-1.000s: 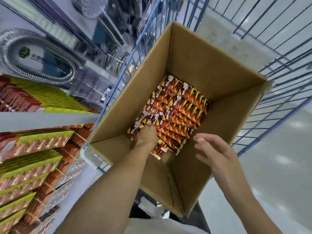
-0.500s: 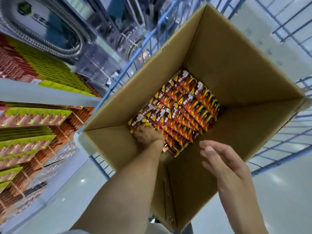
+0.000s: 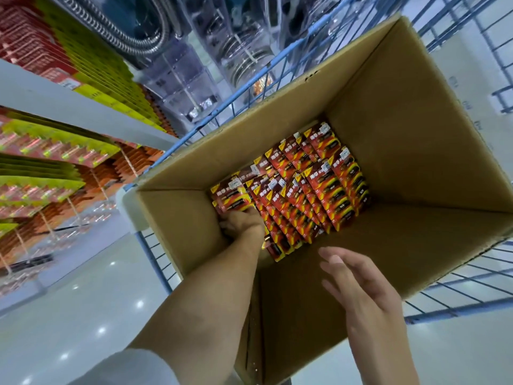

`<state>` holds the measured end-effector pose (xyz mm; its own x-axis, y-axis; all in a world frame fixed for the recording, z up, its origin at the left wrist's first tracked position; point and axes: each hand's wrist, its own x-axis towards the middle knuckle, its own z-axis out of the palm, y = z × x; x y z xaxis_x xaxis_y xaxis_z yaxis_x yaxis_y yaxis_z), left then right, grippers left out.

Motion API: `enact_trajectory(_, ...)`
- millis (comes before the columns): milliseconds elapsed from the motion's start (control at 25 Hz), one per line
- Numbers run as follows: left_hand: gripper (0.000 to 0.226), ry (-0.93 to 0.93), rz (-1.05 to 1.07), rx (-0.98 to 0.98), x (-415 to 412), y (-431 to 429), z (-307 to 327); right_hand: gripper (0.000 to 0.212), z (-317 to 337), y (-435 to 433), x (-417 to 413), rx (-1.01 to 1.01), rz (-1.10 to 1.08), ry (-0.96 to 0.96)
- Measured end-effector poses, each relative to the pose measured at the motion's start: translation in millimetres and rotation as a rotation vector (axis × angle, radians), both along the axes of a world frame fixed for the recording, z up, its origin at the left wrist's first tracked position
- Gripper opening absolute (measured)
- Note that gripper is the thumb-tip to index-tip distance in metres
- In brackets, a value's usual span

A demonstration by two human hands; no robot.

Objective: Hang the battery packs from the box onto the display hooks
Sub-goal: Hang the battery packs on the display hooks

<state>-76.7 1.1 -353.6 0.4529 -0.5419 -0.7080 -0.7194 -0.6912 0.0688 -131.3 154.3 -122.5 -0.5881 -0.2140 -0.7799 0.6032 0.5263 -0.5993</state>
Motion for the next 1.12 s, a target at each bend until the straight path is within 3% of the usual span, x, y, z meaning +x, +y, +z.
enact_trajectory(120, 0.068, -0.035, -0.069, -0.020, -4, -3, 8, 0.018, -1, -1, -2, -0.002, 0.014, -0.008)
enact_trajectory(280, 0.036, 0.177, -0.057, -0.111, -5, -1, 20, 0.016, 4, 6, -3, 0.001, 0.011, 0.000)
enact_trajectory(400, 0.031, 0.242, 0.022, -0.126, -7, -4, 40, 0.014, 9, 14, -7, -0.007, -0.019, 0.019)
enact_trajectory(520, 0.025, 0.318, 0.080, -0.089, -9, -6, 83, 0.015, 18, 19, -14, -0.015, -0.047, 0.018)
enact_trajectory(600, 0.016, 0.476, 0.114, -0.046, -6, -13, 129, 0.016, 25, 18, -20, -0.029, -0.063, 0.036)
enact_trajectory(760, 0.029, 0.877, -0.163, 0.111, 25, -37, 235, 0.013, 23, 2, -34, -0.050, -0.079, 0.042)
enact_trajectory(840, 0.039, 0.924, -0.235, 0.095, 41, -55, 270, 0.012, 9, -11, -36, -0.026, -0.046, 0.011)
enact_trajectory(1000, 0.033, 0.952, -0.182, 0.023, 62, -83, 289, 0.021, -38, -39, -38, 0.089, 0.081, -0.085)
enact_trajectory(1120, 0.027, 0.957, -0.218, -0.061, 68, -101, 291, 0.036, -74, -56, -34, 0.174, -0.038, -0.254)
